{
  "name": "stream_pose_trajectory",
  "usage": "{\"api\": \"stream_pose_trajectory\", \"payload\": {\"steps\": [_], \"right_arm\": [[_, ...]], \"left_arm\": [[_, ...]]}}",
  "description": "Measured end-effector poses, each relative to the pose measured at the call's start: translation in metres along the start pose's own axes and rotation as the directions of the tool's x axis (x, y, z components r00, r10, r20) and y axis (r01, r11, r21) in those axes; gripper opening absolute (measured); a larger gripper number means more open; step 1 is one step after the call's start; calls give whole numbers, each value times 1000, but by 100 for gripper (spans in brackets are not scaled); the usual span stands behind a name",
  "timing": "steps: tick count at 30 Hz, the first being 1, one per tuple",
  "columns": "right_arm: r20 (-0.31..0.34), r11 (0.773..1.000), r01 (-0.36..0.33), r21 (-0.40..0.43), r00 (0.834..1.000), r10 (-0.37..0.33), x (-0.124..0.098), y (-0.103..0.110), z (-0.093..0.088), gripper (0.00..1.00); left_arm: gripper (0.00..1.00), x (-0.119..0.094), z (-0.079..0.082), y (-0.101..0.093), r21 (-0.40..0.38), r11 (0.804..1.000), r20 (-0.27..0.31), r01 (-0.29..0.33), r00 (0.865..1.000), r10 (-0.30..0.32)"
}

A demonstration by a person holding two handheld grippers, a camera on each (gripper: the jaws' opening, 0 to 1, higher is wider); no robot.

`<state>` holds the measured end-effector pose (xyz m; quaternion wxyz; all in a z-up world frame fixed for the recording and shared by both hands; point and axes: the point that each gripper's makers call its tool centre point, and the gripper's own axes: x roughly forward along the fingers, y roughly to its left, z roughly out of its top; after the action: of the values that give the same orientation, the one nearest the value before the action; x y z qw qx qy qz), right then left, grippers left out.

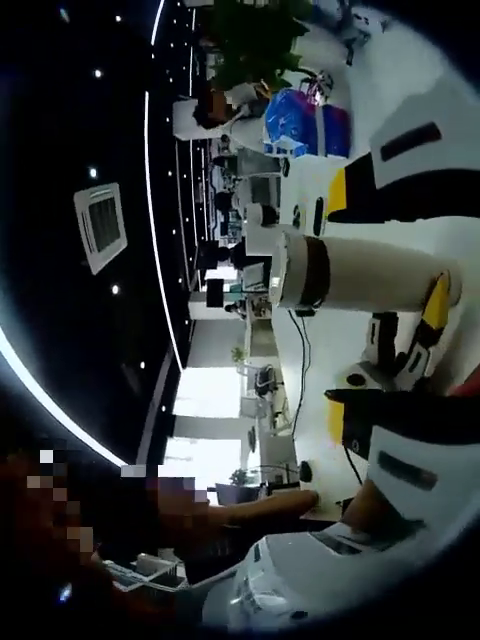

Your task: Grasp the water cup twist off the cup lid place the cup lid on the table

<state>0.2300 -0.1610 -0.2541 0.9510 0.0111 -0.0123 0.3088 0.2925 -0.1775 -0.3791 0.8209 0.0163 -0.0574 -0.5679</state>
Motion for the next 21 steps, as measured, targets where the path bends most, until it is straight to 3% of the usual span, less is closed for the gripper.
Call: {"api": "stream_pose_trajectory", "payload": {"steps": [6,10,14,16,18,21], "right_arm": [[18,999,49,2,999,-49,21,-16,11,67],[7,996,57,69,998,-57,39,-29,11,63],[5,995,68,75,998,-68,49,-33,13,58],[2,995,73,73,997,-73,50,-37,13,50],[-1,995,36,93,999,-36,51,-34,13,47],[-27,998,11,56,1000,-10,51,-36,12,47]], "left_arm": [[48,0,0,1,2,1000,-1,0,1000,0],[48,0,0,1,3,1000,-2,0,1000,0],[49,0,1,1,4,1000,-1,1,1000,-1],[48,0,1,1,3,1000,-1,1,1000,-1],[48,0,1,1,2,1000,-1,1,1000,-1],[48,-1,0,1,-3,1000,-1,1,1000,-1]]}}
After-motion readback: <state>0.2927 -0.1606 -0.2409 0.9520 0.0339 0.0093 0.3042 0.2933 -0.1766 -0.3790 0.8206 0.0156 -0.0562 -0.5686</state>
